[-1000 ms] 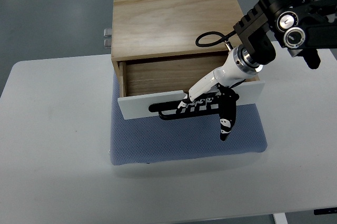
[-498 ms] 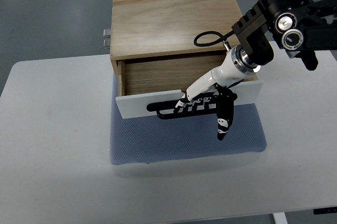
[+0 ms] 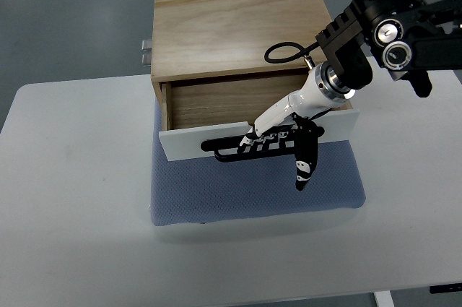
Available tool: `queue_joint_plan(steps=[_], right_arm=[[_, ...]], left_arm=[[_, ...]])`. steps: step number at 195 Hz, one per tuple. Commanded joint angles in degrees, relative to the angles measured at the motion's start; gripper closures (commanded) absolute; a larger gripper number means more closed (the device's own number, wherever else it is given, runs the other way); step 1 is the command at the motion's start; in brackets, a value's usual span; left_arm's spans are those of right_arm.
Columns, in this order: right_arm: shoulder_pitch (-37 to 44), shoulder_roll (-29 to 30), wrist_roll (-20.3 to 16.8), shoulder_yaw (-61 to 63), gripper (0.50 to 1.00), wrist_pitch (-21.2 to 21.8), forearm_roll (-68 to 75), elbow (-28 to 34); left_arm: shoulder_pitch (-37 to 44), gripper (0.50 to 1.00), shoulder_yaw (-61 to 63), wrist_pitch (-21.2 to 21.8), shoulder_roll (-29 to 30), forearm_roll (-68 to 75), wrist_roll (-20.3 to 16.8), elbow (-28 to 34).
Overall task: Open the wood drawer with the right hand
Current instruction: 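Keep pulling the drawer handle outward with the right hand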
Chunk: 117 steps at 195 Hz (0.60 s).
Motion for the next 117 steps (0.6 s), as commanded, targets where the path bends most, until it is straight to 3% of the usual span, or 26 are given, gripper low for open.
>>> queue_joint_plan(steps=[1,77,117], right_arm=[[0.4,0.2,0.1,0.1,0.558,-0.4,0.1,-0.1],[0.1,0.8,0.5,0.1,0.556,-2.2,0.0,-1.1],[0.2,0.3,0.7,0.1,0.556,0.7,0.1,0.2]], left_arm=[[0.0,0.5,0.0,0.0,0.0,0.0,-0.1,0.0],[0.0,0.5,0.0,0.0,0.0,0.0,0.0,0.0],[0.0,0.5,0.0,0.0,0.0,0.0,0.0,0.0]])
